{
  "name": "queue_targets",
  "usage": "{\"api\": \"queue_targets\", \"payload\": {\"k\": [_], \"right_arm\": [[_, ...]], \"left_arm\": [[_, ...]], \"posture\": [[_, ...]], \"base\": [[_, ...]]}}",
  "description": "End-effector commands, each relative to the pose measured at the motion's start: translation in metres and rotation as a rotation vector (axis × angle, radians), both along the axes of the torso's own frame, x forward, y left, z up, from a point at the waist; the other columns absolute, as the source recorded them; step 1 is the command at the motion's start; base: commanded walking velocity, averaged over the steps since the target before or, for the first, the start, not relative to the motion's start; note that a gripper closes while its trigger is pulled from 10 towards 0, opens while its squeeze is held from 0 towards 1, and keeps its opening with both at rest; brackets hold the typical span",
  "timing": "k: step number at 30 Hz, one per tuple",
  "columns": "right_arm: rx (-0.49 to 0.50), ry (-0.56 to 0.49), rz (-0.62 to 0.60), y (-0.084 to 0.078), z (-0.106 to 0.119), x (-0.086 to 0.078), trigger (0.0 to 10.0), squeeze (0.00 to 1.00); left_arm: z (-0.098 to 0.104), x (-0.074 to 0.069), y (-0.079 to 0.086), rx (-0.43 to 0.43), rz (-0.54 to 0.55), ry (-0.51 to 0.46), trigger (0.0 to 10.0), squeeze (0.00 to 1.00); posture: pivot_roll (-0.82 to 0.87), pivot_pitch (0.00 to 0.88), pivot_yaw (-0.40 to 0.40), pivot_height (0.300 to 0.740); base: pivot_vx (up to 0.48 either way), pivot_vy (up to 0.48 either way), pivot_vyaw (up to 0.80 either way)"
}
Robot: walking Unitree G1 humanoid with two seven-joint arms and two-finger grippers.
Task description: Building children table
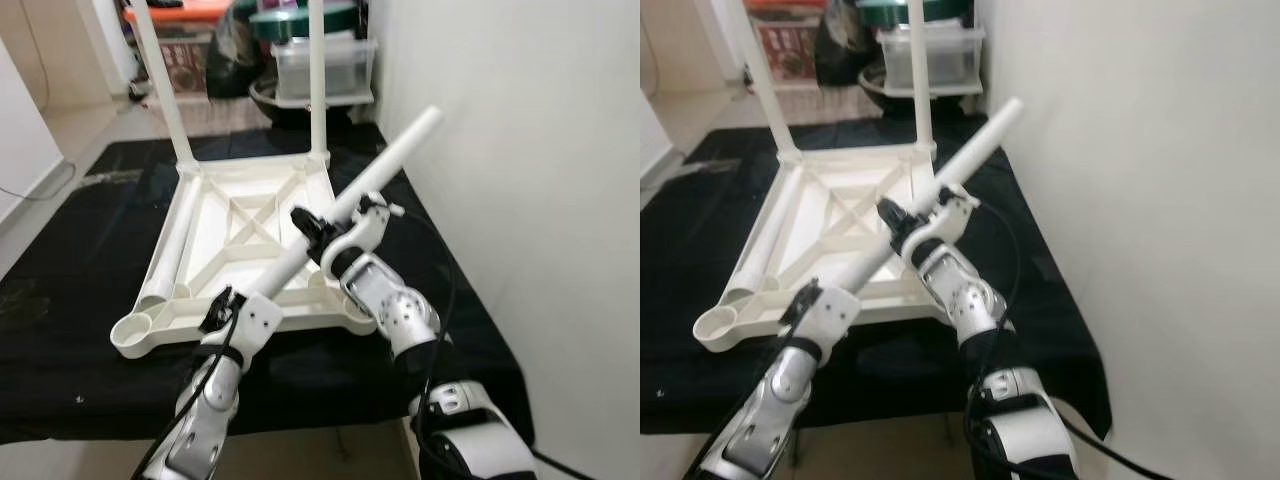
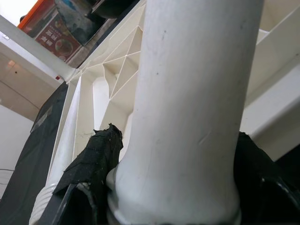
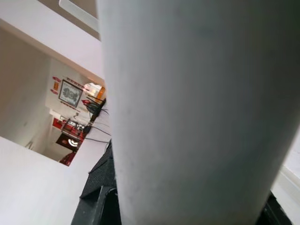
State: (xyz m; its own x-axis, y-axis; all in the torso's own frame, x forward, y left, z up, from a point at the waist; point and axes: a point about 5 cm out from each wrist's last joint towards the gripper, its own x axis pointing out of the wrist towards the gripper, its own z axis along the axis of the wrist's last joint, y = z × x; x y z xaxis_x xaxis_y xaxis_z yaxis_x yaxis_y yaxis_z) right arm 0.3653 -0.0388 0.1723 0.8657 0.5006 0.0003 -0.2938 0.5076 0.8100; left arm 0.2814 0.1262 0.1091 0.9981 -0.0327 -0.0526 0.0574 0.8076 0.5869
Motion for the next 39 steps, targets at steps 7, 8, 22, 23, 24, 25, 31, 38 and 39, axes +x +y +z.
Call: {"api": "queue_targets", "payload": {"k": [7, 8, 22, 23, 24, 25, 31, 38, 39], "right_arm": [[0.075, -0.023, 0.389, 0.140, 0.072, -0.055, 0.0, 0.00], [0.075, -0.023, 0.389, 0.140, 0.072, -0.055, 0.0, 0.00], [0.075, -0.023, 0.389, 0.140, 0.072, -0.055, 0.0, 0.00], [0.075, -0.023, 0.389, 0.140, 0.072, -0.055, 0.0, 0.00], [0.076, -0.025, 0.377, 0.138, 0.072, -0.053, 0.0, 0.00], [0.071, -0.121, 0.210, 0.089, 0.082, -0.025, 0.0, 0.00], [0.046, -0.287, -0.026, 0.010, 0.105, -0.001, 0.0, 0.00], [0.070, -0.314, -0.035, 0.007, 0.115, -0.002, 0.0, 0.00], [0.070, -0.314, -0.035, 0.007, 0.115, -0.002, 0.0, 0.00]], "left_arm": [[0.014, 0.005, 0.007, -0.024, 0.032, -0.065, 10.0, 0.00], [0.014, 0.005, 0.007, -0.024, 0.032, -0.065, 10.0, 0.00], [0.014, 0.005, 0.007, -0.024, 0.032, -0.065, 10.0, 0.00], [0.014, 0.005, 0.007, -0.024, 0.032, -0.065, 10.0, 0.00], [0.014, 0.005, 0.007, -0.024, 0.031, -0.064, 10.0, 0.00], [0.039, 0.007, 0.009, -0.009, 0.016, -0.170, 10.0, 0.00], [0.078, 0.005, 0.011, 0.005, -0.016, -0.336, 10.0, 1.00], [0.082, 0.006, 0.011, 0.015, -0.035, -0.349, 10.0, 1.00], [0.082, 0.006, 0.011, 0.015, -0.035, -0.349, 10.0, 1.00]], "posture": [[0.09, 0.000, -0.112, 0.740], [0.09, 0.000, -0.112, 0.740], [0.09, 0.000, -0.112, 0.740], [0.09, 0.000, -0.112, 0.740], [0.09, 0.000, 0.000, 0.740], [0.05, 0.000, 0.000, 0.740], [0.05, 0.000, 0.000, 0.740], [0.05, 0.000, 0.000, 0.740], [0.05, 0.000, 0.000, 0.740]], "base": [[0.000, 0.000, 0.00], [0.000, 0.000, 0.00], [0.000, 0.000, 0.00], [0.000, 0.000, 0.00], [0.000, 0.000, 0.00], [0.000, 0.000, 0.00], [0.000, 0.000, 0.00], [0.000, 0.000, 0.00], [0.000, 0.000, 0.00]]}}
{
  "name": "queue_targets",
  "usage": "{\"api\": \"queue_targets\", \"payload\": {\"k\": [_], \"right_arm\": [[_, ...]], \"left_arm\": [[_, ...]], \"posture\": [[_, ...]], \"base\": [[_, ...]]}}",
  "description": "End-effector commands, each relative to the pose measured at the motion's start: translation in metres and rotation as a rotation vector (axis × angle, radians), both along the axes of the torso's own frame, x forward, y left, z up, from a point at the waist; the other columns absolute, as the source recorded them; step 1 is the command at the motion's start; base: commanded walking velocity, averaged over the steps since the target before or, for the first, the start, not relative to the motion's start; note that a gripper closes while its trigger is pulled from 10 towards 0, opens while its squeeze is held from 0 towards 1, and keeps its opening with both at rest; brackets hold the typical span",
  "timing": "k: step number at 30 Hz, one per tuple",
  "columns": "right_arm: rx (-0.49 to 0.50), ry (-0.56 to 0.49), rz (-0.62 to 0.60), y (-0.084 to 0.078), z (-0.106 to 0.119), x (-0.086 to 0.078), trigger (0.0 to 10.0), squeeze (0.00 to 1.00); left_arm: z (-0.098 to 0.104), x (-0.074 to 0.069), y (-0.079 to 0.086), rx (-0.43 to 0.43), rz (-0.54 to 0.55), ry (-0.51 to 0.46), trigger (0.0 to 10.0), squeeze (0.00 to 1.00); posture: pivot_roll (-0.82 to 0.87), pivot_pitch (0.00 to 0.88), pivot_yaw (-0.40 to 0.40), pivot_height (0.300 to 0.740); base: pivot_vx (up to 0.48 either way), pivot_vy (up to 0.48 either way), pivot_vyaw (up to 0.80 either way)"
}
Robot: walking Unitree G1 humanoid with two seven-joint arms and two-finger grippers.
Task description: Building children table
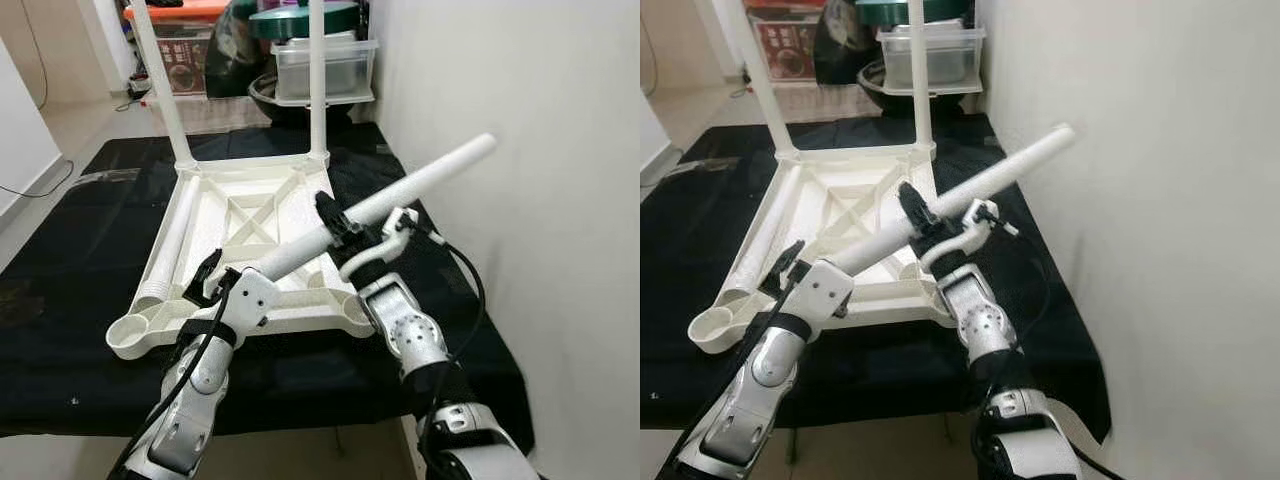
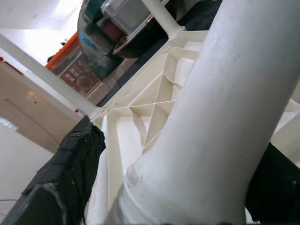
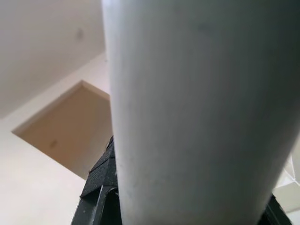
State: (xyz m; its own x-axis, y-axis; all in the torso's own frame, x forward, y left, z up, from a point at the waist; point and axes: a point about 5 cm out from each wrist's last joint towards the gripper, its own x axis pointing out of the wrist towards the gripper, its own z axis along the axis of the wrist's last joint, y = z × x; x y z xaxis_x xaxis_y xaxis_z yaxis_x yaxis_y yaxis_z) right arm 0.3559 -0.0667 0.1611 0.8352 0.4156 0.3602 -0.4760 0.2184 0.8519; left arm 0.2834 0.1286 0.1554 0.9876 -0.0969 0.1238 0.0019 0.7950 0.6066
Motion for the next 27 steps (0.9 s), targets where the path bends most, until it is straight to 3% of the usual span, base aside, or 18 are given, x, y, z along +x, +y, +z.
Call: {"api": "queue_targets", "payload": {"k": [1, 11, 14, 15, 27], "right_arm": [[-0.278, -0.086, -0.055, 0.036, 0.127, 0.006, 0.0, 0.00], [-0.291, -0.114, -0.056, 0.036, 0.129, 0.006, 0.0, 0.00], [-0.323, -0.179, -0.102, 0.028, 0.138, 0.013, 0.0, 0.00], [-0.332, -0.202, -0.115, 0.027, 0.141, 0.015, 0.0, 0.00], [-0.332, -0.202, -0.115, 0.027, 0.141, 0.015, 0.0, 0.00]], "left_arm": [[0.036, 0.004, 0.009, 0.000, 0.027, -0.171, 10.0, 1.00], [0.035, 0.000, 0.004, -0.034, -0.024, -0.163, 10.0, 1.00], [0.034, -0.006, -0.004, 0.003, -0.092, -0.162, 10.0, 1.00], [0.033, -0.007, -0.006, 0.016, -0.110, -0.155, 10.0, 1.00], [0.033, -0.007, -0.006, 0.016, -0.110, -0.155, 10.0, 1.00]], "posture": [[0.05, 0.000, 0.000, 0.740], [0.05, 0.000, 0.000, 0.740], [0.06, 0.000, 0.000, 0.740], [0.06, 0.000, -0.046, 0.740], [0.06, 0.000, -0.046, 0.740]], "base": [[0.000, 0.000, 0.00], [0.000, 0.000, 0.00], [0.000, 0.000, 0.00], [0.000, 0.000, 0.00], [0.000, 0.000, 0.00]]}}
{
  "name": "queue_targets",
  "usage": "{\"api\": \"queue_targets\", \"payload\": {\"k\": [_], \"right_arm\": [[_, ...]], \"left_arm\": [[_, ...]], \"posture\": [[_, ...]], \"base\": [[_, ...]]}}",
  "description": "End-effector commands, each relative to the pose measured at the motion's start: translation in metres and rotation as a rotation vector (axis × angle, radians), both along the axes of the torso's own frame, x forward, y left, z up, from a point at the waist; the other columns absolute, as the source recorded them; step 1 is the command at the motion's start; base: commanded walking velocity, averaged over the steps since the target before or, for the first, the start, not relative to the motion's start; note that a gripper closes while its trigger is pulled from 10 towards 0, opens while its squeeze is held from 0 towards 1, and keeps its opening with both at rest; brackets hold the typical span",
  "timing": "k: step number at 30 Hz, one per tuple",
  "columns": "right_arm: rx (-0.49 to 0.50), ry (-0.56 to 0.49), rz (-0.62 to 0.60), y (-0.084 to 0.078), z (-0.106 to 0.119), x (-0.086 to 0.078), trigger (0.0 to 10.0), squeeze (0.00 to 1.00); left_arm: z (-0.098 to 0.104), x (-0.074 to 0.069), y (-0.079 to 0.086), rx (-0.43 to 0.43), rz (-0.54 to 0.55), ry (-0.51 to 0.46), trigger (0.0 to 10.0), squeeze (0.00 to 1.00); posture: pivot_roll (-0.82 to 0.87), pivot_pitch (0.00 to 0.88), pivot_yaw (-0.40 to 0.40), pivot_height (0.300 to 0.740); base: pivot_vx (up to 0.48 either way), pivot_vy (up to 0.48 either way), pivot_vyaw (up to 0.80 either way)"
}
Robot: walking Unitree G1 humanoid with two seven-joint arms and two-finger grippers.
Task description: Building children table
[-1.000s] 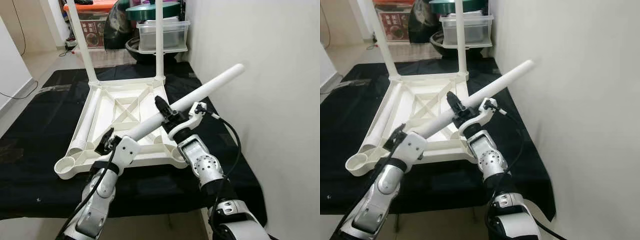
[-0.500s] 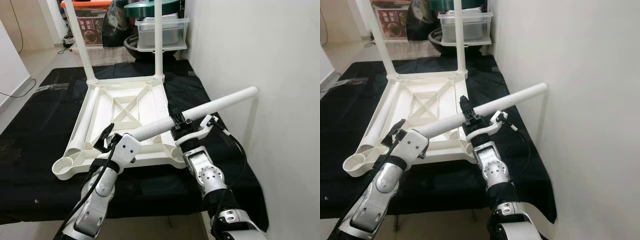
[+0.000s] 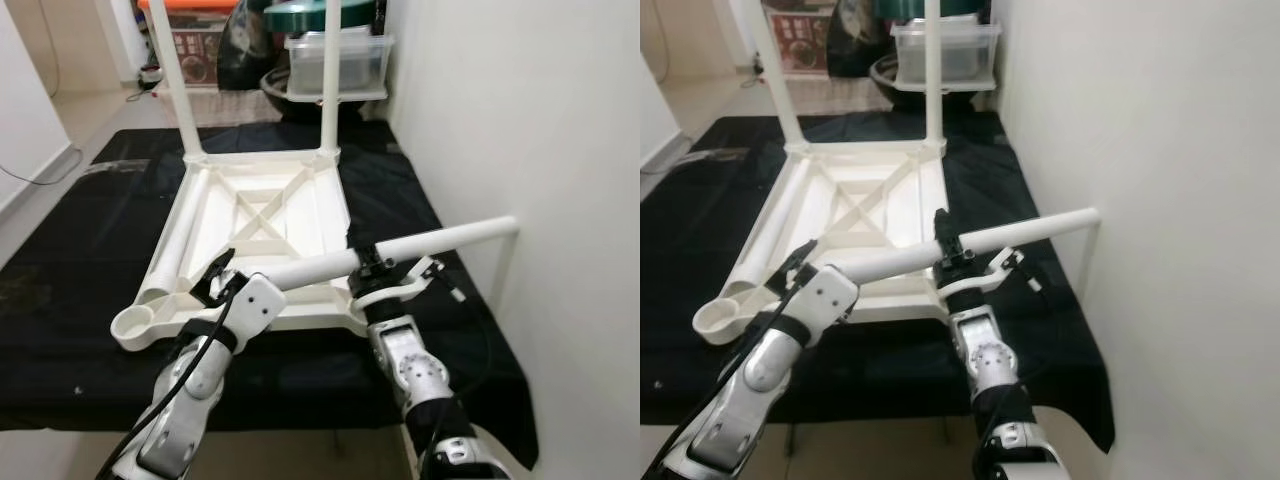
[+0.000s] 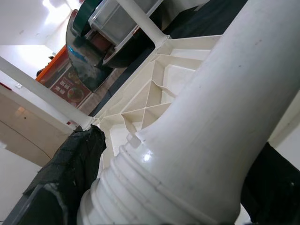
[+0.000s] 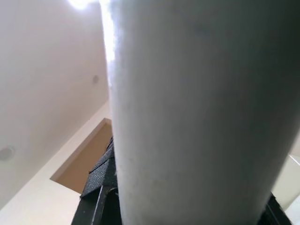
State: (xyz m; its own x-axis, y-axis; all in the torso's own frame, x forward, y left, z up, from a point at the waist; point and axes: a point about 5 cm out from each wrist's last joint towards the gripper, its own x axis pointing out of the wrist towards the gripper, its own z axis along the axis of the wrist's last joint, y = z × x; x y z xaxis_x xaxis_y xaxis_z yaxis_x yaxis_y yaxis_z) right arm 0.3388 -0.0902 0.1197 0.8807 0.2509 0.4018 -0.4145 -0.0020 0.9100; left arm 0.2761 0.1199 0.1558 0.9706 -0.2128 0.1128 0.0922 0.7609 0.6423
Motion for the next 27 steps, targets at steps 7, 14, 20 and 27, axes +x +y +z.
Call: {"api": "queue_targets", "payload": {"k": [7, 14, 20, 27], "right_arm": [[-0.623, -0.236, -0.069, 0.0501, 0.1825, 0.0320, 0.0, 0.00], [-0.623, -0.236, -0.069, 0.0501, 0.1825, 0.0320, 0.0, 0.00], [-0.623, -0.236, -0.069, 0.0501, 0.1825, 0.0320, 0.0, 0.00], [-0.623, -0.236, -0.069, 0.0501, 0.1825, 0.0320, 0.0, 0.00]], "left_arm": [[0.0322, 0.0000, 0.0028, -0.039, -0.002, -0.157, 10.0, 1.00], [0.0322, 0.0000, 0.0028, -0.039, -0.002, -0.157, 10.0, 1.00], [0.0322, 0.0000, 0.0028, -0.039, -0.002, -0.157, 10.0, 1.00], [0.0322, 0.0000, 0.0028, -0.039, -0.002, -0.157, 10.0, 1.00]], "posture": [[0.06, 0.000, -0.046, 0.740], [0.06, 0.000, -0.046, 0.740], [0.06, 0.000, -0.046, 0.740], [0.06, 0.000, -0.046, 0.740]], "base": [[0.000, 0.000, 0.00], [0.000, 0.000, 0.00], [0.000, 0.000, 0.00], [0.000, 0.000, 0.00]]}}
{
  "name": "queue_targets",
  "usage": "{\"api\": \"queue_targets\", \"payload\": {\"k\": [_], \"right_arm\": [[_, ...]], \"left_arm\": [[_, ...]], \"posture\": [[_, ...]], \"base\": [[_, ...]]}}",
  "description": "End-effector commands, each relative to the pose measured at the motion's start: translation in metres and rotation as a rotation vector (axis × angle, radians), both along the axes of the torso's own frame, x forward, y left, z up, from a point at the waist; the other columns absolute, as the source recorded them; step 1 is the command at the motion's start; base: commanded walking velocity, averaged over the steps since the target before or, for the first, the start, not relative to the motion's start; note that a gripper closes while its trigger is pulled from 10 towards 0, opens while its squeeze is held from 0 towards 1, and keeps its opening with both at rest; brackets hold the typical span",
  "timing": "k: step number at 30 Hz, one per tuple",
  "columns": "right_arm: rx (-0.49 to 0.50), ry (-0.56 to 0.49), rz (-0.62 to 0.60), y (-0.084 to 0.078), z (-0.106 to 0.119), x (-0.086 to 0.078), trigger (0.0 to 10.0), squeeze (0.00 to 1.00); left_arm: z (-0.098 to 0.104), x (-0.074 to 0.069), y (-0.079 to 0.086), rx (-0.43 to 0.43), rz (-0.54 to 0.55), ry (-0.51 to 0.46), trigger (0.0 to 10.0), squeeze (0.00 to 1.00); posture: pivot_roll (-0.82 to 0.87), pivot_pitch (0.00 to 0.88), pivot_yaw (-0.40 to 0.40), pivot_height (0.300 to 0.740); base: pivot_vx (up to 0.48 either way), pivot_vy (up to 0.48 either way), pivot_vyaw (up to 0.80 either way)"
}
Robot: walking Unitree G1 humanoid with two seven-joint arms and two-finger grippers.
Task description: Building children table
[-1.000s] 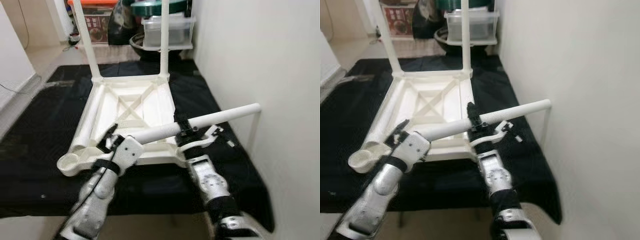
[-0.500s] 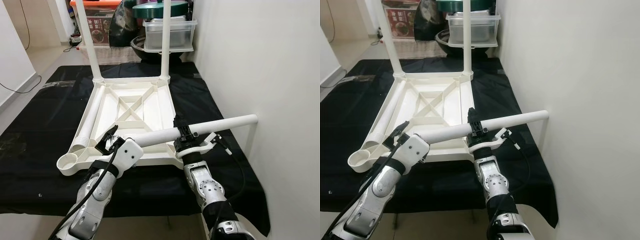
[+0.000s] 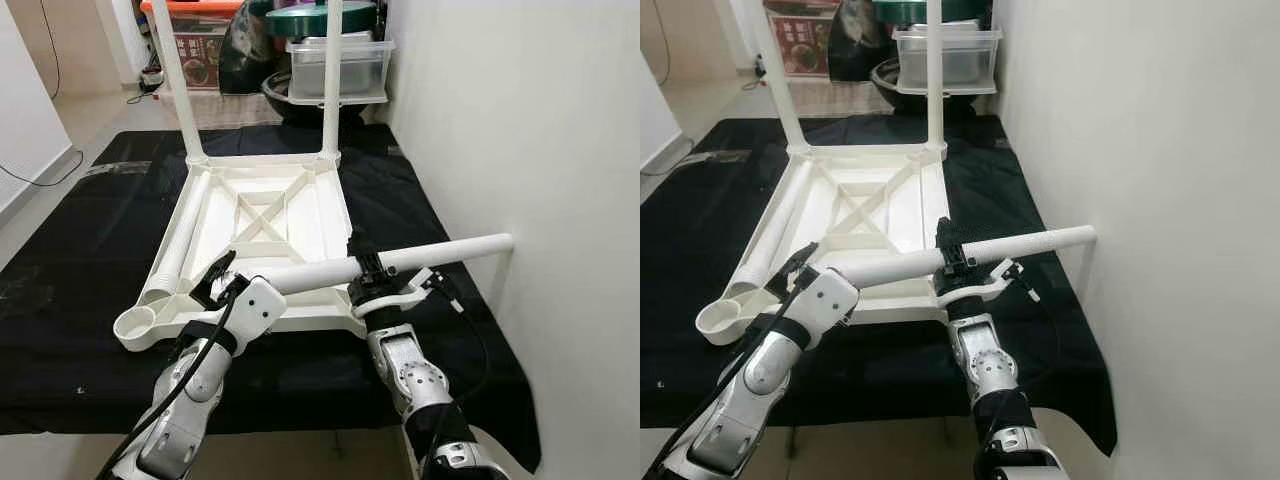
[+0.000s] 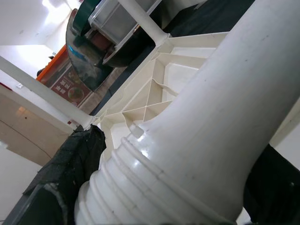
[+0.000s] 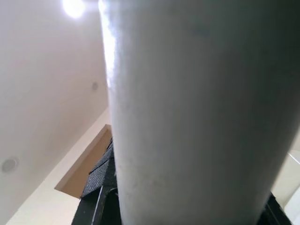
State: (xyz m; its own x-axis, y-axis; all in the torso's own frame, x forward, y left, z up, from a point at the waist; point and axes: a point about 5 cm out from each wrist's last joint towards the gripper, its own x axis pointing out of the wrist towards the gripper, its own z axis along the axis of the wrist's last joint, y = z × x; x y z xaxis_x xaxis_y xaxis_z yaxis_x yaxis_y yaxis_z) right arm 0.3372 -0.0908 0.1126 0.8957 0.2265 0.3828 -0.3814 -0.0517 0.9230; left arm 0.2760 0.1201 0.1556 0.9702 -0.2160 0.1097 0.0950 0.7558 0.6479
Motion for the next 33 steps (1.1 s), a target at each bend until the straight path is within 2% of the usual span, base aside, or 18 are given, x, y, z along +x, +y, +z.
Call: {"api": "queue_targets", "payload": {"k": [1, 23, 24, 26, 30, 33], "right_arm": [[-0.680, -0.269, -0.061, 0.051, 0.190, 0.034, 0.0, 0.00], [-0.680, -0.269, -0.061, 0.051, 0.190, 0.034, 0.0, 0.00], [-0.691, -0.300, -0.077, 0.050, 0.195, 0.035, 0.0, 0.00], [-0.584, -0.297, 0.027, 0.051, 0.172, 0.033, 0.0, 0.00], [-0.536, -0.303, 0.072, 0.054, 0.162, 0.030, 0.0, 0.00], [-0.537, -0.313, 0.074, 0.055, 0.164, 0.029, 0.0, 0.00]], "left_arm": [[0.032, 0.000, 0.003, -0.047, 0.000, -0.158, 10.0, 1.00], [0.032, 0.000, 0.003, -0.047, 0.000, -0.158, 10.0, 1.00], [0.030, -0.001, 0.002, -0.028, 0.001, -0.153, 10.0, 1.00], [-0.006, -0.019, 0.022, -0.055, 0.072, -0.005, 10.0, 1.00], [-0.021, -0.029, 0.031, -0.066, 0.105, 0.055, 10.0, 1.00], [-0.021, -0.029, 0.032, -0.059, 0.118, 0.049, 10.0, 1.00]], "posture": [[0.06, 0.000, -0.046, 0.740], [0.06, 0.000, -0.046, 0.740], [0.06, 0.000, 0.000, 0.740], [0.07, 0.000, 0.000, 0.740], [0.07, 0.000, 0.000, 0.740], [0.07, 0.000, 0.000, 0.740]], "base": [[0.000, 0.000, 0.00], [0.000, 0.000, 0.00], [0.000, 0.000, 0.00], [0.000, 0.000, 0.00], [0.000, 0.000, 0.00], [0.000, 0.000, 0.00]]}}
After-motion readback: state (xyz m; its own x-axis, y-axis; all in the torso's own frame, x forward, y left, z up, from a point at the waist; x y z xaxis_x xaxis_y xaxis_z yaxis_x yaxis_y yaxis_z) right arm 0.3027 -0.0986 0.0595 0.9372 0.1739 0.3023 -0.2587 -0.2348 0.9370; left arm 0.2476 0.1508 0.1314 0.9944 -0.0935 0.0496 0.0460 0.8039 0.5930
